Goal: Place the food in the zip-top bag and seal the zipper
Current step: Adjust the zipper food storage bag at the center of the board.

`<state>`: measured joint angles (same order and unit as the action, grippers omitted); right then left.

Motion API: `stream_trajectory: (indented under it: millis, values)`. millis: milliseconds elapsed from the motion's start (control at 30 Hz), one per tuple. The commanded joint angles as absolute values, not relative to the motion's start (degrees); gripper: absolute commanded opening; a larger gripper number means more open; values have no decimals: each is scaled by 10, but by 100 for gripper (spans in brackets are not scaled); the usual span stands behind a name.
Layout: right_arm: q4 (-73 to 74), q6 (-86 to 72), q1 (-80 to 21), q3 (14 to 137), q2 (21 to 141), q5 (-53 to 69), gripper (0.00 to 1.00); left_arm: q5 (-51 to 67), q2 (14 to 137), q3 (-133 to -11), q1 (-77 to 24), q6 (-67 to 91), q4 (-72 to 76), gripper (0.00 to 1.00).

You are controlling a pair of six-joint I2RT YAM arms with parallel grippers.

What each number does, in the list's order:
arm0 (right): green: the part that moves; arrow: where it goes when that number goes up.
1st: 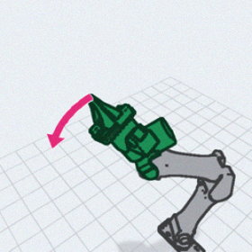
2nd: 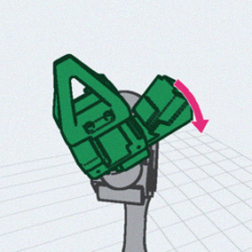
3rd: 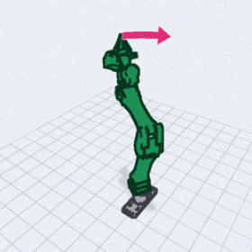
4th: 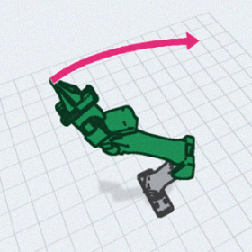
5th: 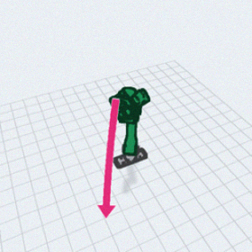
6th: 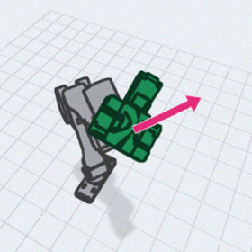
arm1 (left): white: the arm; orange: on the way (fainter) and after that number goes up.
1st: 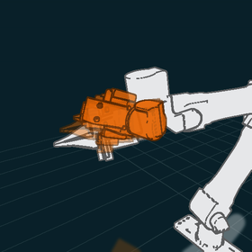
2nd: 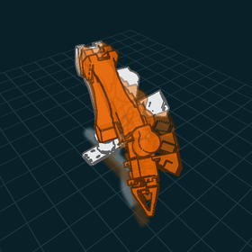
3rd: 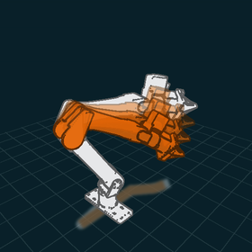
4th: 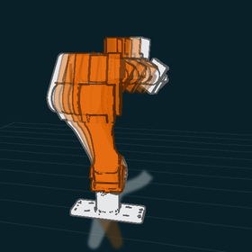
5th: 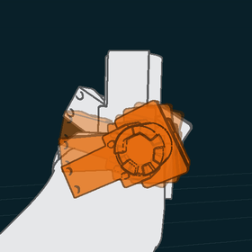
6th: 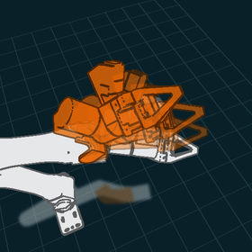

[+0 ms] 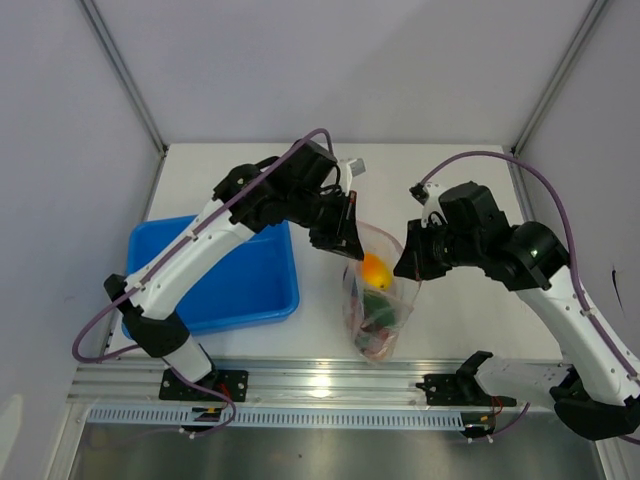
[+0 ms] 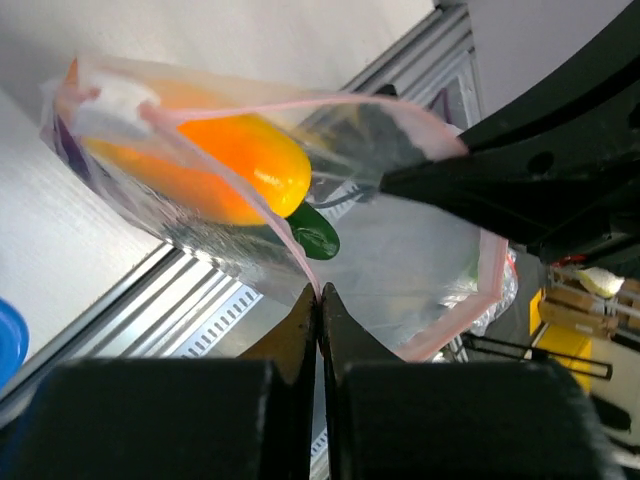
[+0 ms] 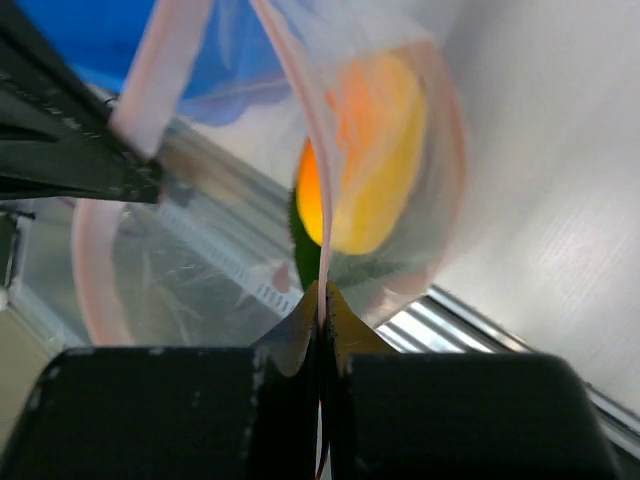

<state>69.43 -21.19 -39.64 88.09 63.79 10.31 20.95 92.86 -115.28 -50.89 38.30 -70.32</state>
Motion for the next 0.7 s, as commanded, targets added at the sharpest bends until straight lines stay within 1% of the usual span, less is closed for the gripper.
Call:
stream_trajectory:
  millis: [0,100,167,233,267,333,400,467,667]
  values:
    - [680,-265,-410,887,626,170,0,283,933,-1150,-519,338,-621,1]
    - [650,-278,-426,871,641,172,0,307,930,-1113,-532,332,-585,1]
    - [638,-274,-433,870,652,170,0,302,924,-1088,-533,337,-578,0]
    - [630,-272,-433,874,668,178,6,291,905,-1046,-533,341,-564,1]
    - [631,-270,-433,876,671,178,18,286,897,-1036,-533,341,-560,1]
    - [631,-266,-433,877,673,177,31,276,884,-996,-532,342,-553,0]
    - [629,-263,-433,873,671,178,49,273,866,-965,-532,343,-548,1]
    - [632,-254,-433,864,671,185,55,267,850,-924,-532,345,-540,1]
    - [646,-231,-432,851,662,194,57,260,817,-865,-532,355,-521,1]
